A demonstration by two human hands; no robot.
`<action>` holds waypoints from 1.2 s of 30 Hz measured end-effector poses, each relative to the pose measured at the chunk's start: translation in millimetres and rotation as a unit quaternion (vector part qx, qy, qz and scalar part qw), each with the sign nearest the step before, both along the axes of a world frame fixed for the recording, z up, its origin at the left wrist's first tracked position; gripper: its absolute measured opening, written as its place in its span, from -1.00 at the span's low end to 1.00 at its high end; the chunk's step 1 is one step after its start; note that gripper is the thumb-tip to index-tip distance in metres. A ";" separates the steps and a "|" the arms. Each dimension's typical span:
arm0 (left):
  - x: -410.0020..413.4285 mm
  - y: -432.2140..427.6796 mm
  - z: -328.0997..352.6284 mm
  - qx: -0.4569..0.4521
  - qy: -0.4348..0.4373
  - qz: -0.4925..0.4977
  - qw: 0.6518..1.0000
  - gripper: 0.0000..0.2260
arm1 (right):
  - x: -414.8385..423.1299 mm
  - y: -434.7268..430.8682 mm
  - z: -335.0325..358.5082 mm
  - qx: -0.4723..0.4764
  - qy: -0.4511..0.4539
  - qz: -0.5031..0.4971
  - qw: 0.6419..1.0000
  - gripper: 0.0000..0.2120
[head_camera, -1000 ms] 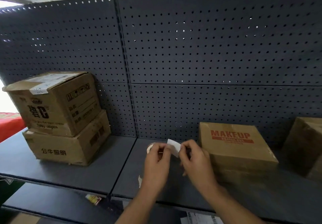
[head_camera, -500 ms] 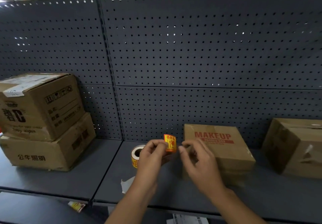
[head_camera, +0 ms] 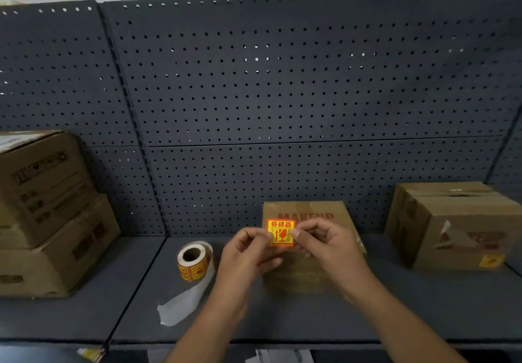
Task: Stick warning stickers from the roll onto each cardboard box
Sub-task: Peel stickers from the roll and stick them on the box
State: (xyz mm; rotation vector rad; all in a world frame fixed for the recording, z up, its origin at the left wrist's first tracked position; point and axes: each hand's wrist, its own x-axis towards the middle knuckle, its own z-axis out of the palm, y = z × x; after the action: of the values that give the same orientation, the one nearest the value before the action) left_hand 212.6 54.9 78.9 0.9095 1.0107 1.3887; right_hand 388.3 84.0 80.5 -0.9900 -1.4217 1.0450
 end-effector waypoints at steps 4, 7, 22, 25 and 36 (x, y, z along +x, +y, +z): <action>7.7 5.3 1.2 0.016 0.153 0.019 0.988 -0.91 | 14.6 -2.9 -5.0 0.017 -0.016 -0.031 0.999 -0.97; 17.3 11.3 3.2 0.043 0.213 0.002 0.976 -0.94 | 28.7 -0.6 -7.0 -0.002 -0.027 -0.042 0.999 -0.96; 90.4 56.0 21.9 0.025 0.462 0.032 0.886 -0.86 | 103.8 32.2 1.9 -0.006 -0.107 -0.085 0.991 -0.86; 95.8 66.6 14.9 0.009 0.502 0.006 0.865 -0.86 | 108.3 41.9 -7.0 -0.022 -0.136 -0.097 0.986 -0.87; 111.7 69.8 -9.1 0.015 0.543 0.003 0.839 -0.89 | 115.8 46.7 -26.7 -0.040 -0.171 -0.129 0.976 -0.87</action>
State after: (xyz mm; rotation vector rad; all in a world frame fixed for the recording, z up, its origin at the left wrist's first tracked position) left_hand 324.3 124.7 69.7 1.7913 1.8117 0.8066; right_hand 504.1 130.7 53.8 -1.4236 -1.4831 0.7689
